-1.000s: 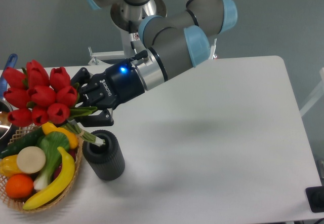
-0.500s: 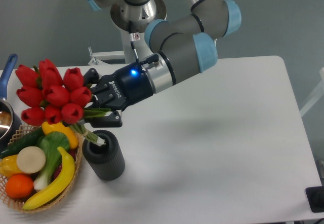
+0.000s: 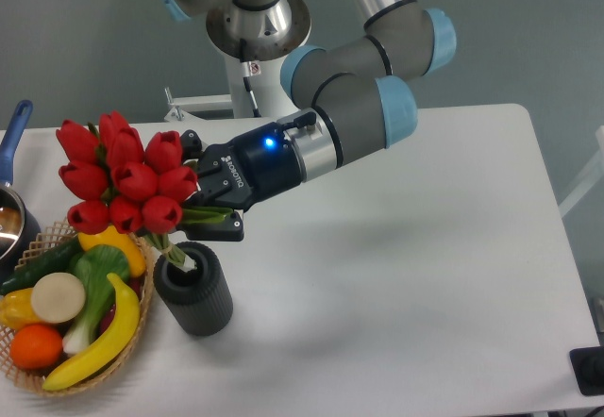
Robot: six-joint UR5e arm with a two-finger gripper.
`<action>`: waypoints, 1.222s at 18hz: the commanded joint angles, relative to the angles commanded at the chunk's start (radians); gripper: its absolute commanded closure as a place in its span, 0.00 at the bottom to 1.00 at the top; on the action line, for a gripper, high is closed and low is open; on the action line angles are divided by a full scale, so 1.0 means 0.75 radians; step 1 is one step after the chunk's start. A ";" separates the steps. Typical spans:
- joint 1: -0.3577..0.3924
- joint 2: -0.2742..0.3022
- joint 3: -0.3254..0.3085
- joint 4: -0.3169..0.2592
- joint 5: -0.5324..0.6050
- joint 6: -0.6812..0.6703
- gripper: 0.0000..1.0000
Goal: Insert the flowers into the vase
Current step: 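Lower the tulip stems into the black vase opening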
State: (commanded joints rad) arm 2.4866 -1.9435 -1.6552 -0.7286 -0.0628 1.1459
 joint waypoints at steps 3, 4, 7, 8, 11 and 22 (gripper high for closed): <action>0.000 -0.008 0.000 0.000 -0.012 0.000 0.67; 0.000 -0.010 0.000 0.000 -0.012 0.002 0.67; 0.000 -0.008 -0.029 0.000 -0.012 0.002 0.67; 0.004 -0.008 -0.027 0.000 -0.012 0.002 0.66; 0.004 -0.010 -0.027 0.000 -0.012 0.004 0.66; 0.008 -0.045 -0.035 0.000 -0.010 0.008 0.66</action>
State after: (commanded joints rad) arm 2.4927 -1.9773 -1.6812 -0.7286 -0.0705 1.1520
